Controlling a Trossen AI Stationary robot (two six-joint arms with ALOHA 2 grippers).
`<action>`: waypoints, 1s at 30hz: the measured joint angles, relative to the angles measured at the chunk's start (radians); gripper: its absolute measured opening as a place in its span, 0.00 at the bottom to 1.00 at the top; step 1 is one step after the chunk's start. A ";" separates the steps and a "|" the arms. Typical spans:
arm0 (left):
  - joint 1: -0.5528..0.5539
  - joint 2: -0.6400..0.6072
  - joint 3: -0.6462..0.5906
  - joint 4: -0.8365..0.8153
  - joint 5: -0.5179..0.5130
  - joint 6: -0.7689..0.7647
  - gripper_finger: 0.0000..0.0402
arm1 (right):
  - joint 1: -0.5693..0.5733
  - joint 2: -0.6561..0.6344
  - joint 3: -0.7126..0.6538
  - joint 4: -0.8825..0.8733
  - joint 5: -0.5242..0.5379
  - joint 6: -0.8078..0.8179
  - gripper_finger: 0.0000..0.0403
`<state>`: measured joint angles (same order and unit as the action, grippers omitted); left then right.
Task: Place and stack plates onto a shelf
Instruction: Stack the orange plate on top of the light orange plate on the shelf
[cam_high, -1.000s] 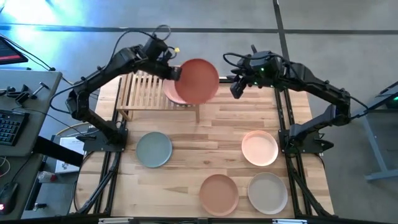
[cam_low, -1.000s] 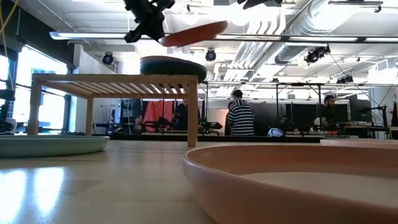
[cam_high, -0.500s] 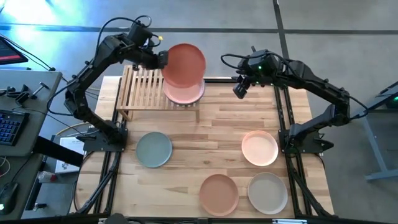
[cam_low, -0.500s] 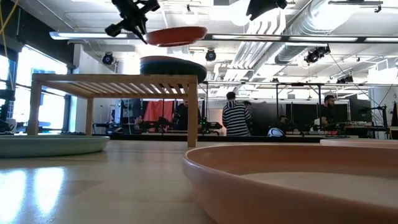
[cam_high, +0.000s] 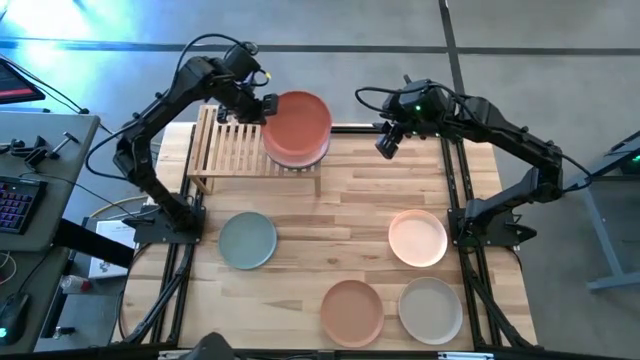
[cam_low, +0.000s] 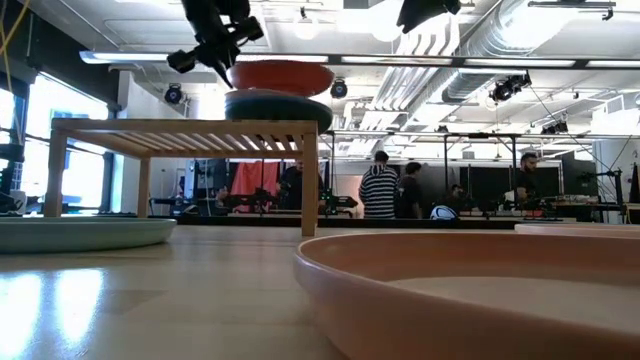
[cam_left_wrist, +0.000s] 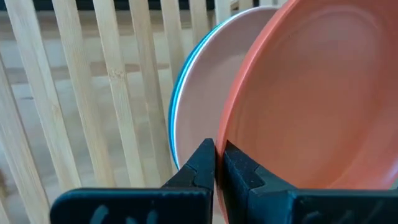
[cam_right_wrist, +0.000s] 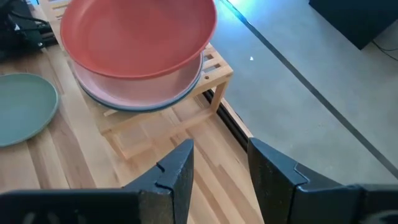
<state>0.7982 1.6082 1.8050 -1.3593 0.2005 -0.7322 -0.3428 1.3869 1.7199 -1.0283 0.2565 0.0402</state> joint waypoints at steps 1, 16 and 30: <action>0.000 0.006 0.000 -0.006 0.000 0.000 0.00 | 0.000 0.000 0.000 -0.007 0.000 0.000 0.32; -0.017 0.066 0.000 -0.037 0.001 0.001 0.00 | 0.000 0.000 0.000 -0.048 -0.002 0.003 0.32; -0.021 0.089 -0.001 -0.044 -0.002 0.022 0.00 | 0.000 0.000 -0.001 -0.073 -0.002 0.003 0.32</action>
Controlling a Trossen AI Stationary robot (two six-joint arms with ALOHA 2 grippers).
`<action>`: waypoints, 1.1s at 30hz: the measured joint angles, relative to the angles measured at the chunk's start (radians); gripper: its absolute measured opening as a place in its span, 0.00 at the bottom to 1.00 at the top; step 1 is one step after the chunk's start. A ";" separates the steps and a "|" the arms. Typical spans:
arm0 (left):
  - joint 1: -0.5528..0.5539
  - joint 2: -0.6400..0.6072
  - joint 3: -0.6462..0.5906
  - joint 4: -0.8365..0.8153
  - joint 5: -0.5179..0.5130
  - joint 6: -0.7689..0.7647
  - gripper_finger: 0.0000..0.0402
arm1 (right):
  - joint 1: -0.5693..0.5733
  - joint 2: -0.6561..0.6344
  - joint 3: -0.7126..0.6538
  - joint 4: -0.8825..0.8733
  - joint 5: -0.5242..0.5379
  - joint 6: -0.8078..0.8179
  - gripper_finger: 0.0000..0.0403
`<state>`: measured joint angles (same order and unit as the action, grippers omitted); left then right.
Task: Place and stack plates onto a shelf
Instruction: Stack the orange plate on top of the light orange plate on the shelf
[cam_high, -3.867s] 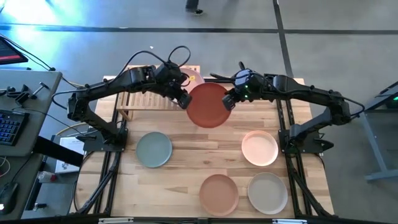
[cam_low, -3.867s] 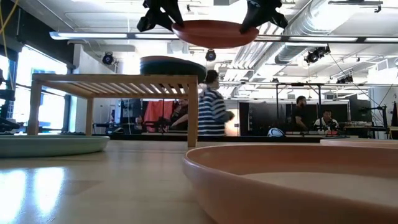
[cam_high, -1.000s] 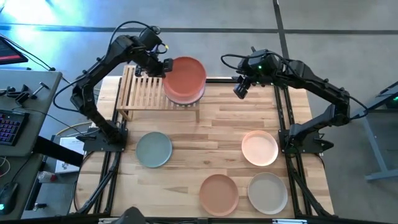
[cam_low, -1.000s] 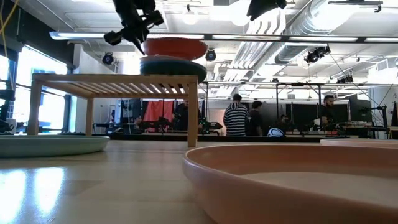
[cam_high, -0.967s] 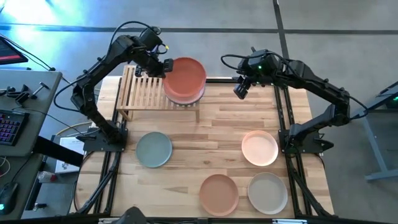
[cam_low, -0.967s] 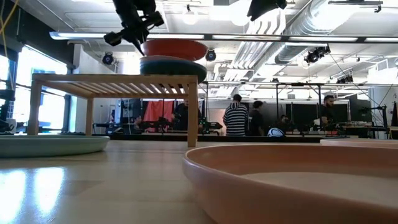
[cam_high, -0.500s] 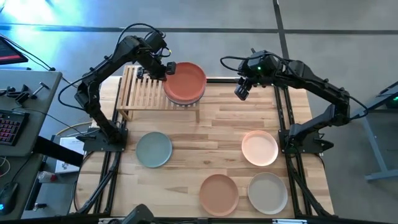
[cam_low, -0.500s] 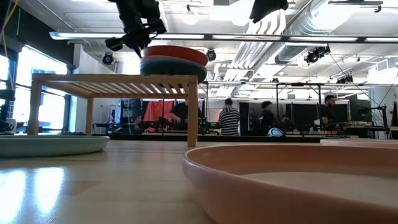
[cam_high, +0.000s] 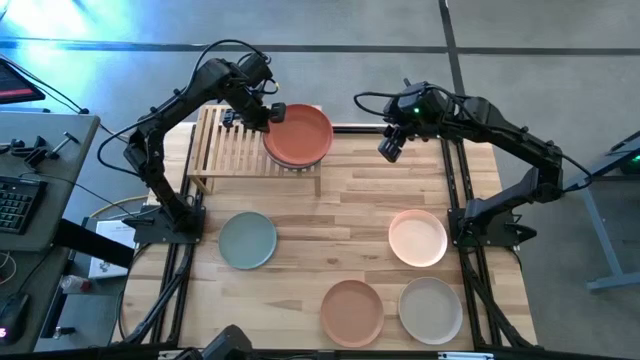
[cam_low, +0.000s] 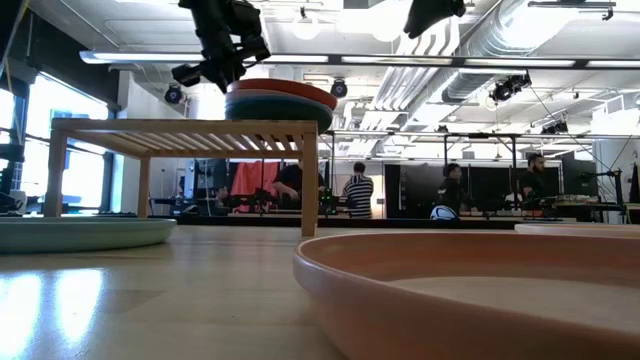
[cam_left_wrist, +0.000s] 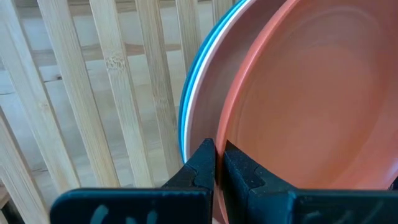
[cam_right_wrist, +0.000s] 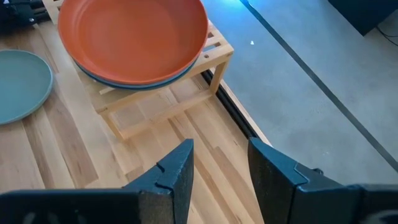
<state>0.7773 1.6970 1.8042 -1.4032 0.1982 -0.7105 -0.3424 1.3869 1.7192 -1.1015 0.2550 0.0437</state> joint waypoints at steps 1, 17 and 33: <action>0.000 0.000 0.000 0.000 0.000 0.000 0.00 | 0.000 0.000 0.000 -0.005 0.000 0.000 0.32; 0.001 0.000 0.000 -0.033 -0.002 0.058 0.07 | 0.001 0.000 0.000 -0.021 0.000 0.008 0.32; 0.023 -0.018 -0.001 -0.040 0.182 0.021 0.22 | 0.001 0.000 0.000 -0.033 0.000 0.003 0.32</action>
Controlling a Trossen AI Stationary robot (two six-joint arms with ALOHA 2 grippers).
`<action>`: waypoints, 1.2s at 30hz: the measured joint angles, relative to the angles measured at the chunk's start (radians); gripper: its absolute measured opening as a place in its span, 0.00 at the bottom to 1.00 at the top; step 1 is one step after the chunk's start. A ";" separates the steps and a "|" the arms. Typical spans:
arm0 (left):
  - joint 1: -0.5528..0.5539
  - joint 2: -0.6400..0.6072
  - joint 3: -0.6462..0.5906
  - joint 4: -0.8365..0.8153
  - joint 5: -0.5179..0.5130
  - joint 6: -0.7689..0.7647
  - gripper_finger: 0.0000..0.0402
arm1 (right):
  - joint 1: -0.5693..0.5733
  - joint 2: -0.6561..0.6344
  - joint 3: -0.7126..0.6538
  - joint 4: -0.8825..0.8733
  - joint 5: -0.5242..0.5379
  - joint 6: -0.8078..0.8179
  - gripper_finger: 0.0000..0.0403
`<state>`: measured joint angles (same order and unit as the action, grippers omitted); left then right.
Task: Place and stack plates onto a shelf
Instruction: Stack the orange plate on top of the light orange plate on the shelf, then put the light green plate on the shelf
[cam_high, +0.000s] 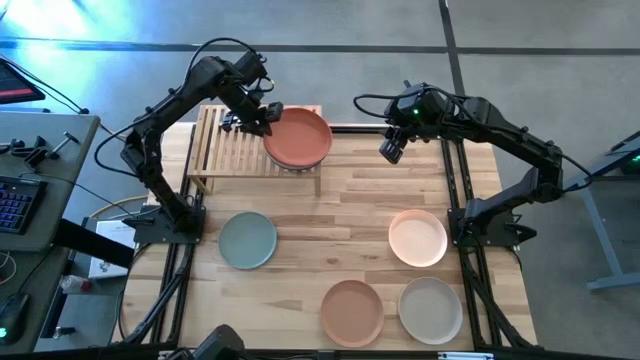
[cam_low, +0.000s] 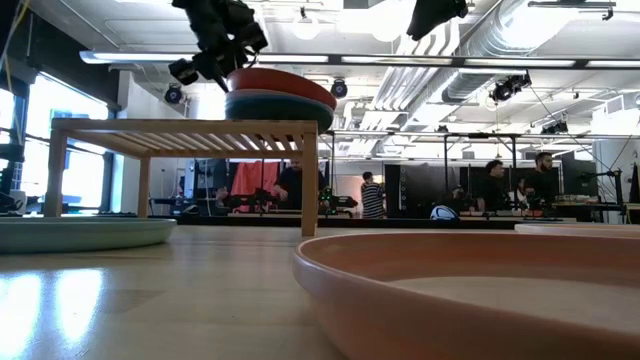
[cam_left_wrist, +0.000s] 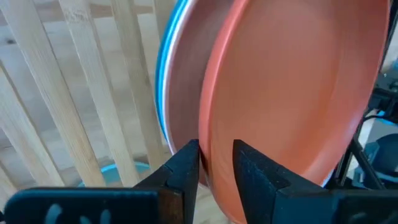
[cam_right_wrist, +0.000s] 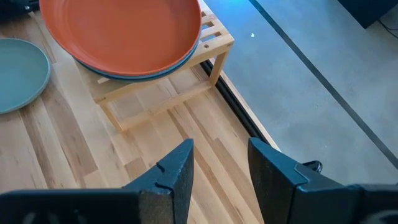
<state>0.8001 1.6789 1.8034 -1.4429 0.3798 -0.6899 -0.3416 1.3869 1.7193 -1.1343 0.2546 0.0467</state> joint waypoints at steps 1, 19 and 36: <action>0.000 -0.003 0.000 0.000 -0.002 0.005 0.22 | 0.000 0.000 0.000 0.000 0.000 0.000 0.32; 0.037 -0.009 0.000 -0.057 -0.079 0.038 0.22 | 0.000 0.000 0.000 -0.019 0.000 -0.002 0.32; 0.036 -0.009 0.000 -0.069 -0.159 0.188 0.22 | 0.000 0.000 0.000 -0.029 0.000 0.000 0.32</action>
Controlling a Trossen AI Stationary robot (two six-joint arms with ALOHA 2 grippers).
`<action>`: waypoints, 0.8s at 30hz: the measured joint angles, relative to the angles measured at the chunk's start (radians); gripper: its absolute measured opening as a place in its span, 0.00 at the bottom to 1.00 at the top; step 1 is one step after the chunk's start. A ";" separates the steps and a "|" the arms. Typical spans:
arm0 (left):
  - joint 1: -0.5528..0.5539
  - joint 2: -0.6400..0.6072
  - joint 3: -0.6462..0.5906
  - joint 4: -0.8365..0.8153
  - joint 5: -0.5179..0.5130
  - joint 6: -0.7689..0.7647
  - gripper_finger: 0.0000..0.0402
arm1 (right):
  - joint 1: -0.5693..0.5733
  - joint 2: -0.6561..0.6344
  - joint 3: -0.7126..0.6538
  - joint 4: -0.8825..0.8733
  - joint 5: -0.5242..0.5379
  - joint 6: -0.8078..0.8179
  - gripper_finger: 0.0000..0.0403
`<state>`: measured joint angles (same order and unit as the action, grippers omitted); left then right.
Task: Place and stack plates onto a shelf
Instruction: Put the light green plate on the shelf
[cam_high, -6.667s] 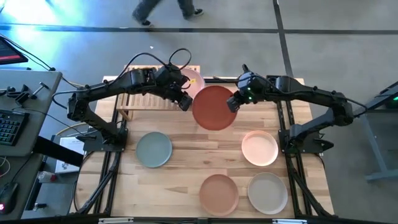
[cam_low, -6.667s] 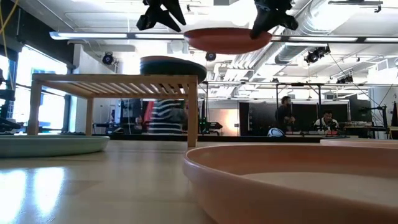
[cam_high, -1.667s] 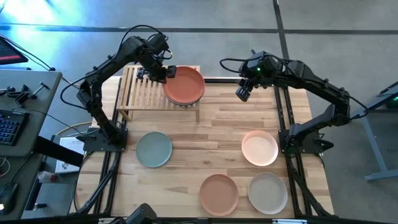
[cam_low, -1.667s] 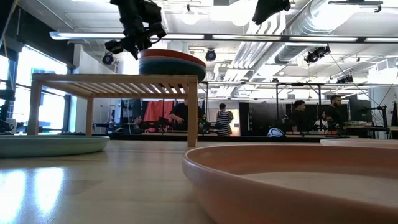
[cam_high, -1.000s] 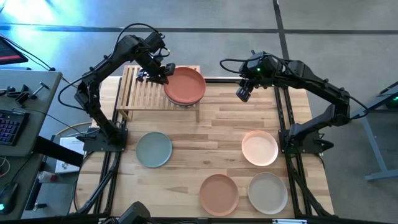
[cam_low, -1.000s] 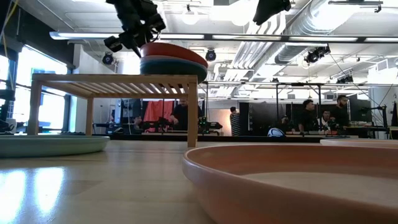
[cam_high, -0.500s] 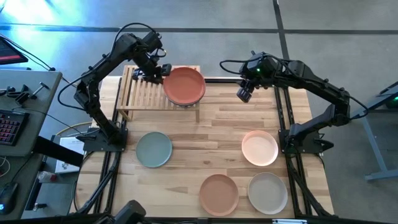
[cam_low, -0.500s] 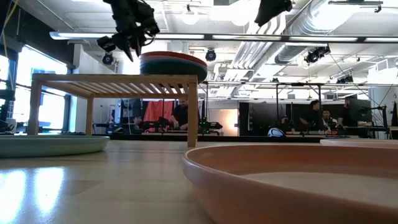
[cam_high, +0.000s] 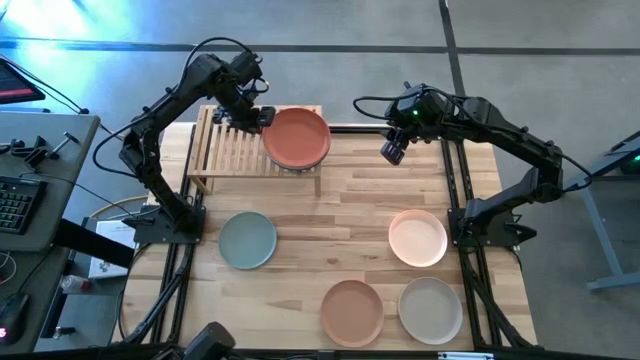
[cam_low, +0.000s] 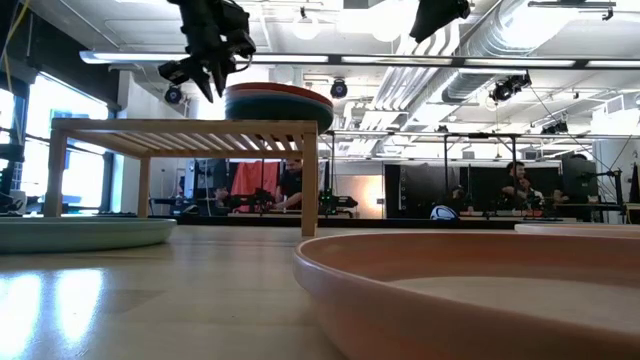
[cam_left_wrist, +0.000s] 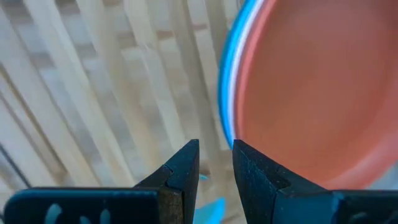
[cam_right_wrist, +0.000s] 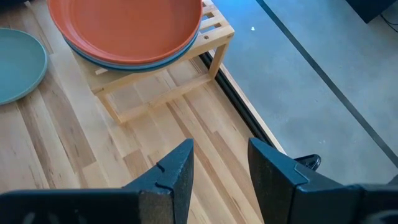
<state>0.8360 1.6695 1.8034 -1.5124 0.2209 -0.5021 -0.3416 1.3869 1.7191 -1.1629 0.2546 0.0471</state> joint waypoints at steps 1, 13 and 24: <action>0.000 0.000 0.000 0.001 -0.010 0.015 0.22 | 0.000 0.000 0.000 0.000 0.000 0.000 0.32; -0.023 -0.126 0.000 0.005 -0.012 0.070 0.22 | 0.000 0.000 0.000 -0.091 -0.061 0.078 0.32; -0.223 -0.279 -0.009 -0.051 -0.032 0.104 0.22 | 0.068 0.005 0.000 -0.160 -0.114 0.323 0.32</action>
<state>0.6132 1.3909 1.7949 -1.5635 0.1886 -0.3985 -0.2737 1.3919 1.7191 -1.3228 0.1409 0.3704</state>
